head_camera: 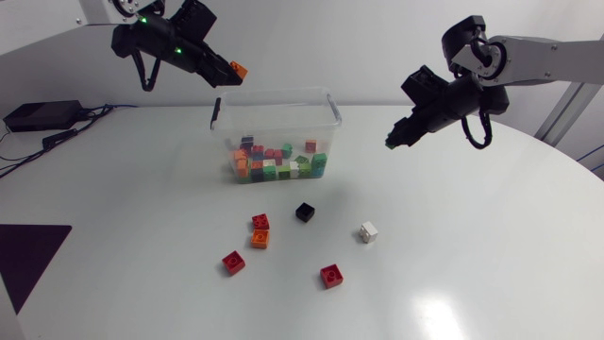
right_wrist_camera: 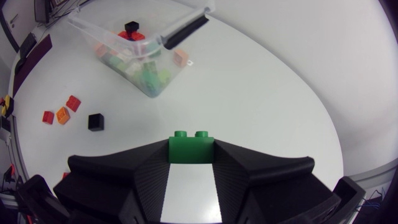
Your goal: Place the duplo bricks in the container
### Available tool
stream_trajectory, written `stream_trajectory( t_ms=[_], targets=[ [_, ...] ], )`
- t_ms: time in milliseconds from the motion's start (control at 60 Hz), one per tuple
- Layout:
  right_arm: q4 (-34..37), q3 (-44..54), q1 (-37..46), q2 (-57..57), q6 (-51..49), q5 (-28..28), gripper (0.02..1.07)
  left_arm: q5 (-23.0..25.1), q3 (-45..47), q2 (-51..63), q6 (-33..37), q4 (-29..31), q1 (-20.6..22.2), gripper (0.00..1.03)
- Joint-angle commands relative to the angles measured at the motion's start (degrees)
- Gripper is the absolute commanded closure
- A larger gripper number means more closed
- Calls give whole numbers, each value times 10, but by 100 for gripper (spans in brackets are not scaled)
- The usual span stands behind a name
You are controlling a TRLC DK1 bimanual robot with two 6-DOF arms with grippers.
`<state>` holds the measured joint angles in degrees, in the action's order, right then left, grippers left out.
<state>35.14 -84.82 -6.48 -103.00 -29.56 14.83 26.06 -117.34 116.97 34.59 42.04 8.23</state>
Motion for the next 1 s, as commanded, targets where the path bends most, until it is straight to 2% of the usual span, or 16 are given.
stream_trajectory(
  t_ms=[0, 50, 117, 150, 233, 350, 533, 667, 983],
  targets=[
    [10, 11, -26, 27, 27, 0, 74, -14, -45, 45, -33, -10, 5, 57],
    [10, 6, -40, 37, 36, 0, 74, -22, -51, 56, -38, -19, 8, 54],
    [12, -5, -59, 45, 50, 0, 74, -43, -49, 66, -46, -42, 13, 25],
    [13, -10, -66, 47, 55, 0, 74, -49, -45, 67, -47, -49, 14, 16],
    [12, -24, -86, 52, 67, 0, 74, -58, -15, 53, -57, -84, 15, 7],
    [5, -49, -115, 52, 87, 0, 74, -67, 69, -5, -73, -167, 13, 6],
    [-17, -91, -155, 42, 114, -6, 74, -72, 205, -127, -70, -207, 13, 5],
    [-41, -124, -172, 17, 132, -12, 74, -72, 293, -213, -58, -209, 8, 5],
    [-81, -206, -186, -77, 155, -15, 74, -73, 465, -337, -19, -201, -1, 5]
  ],
)
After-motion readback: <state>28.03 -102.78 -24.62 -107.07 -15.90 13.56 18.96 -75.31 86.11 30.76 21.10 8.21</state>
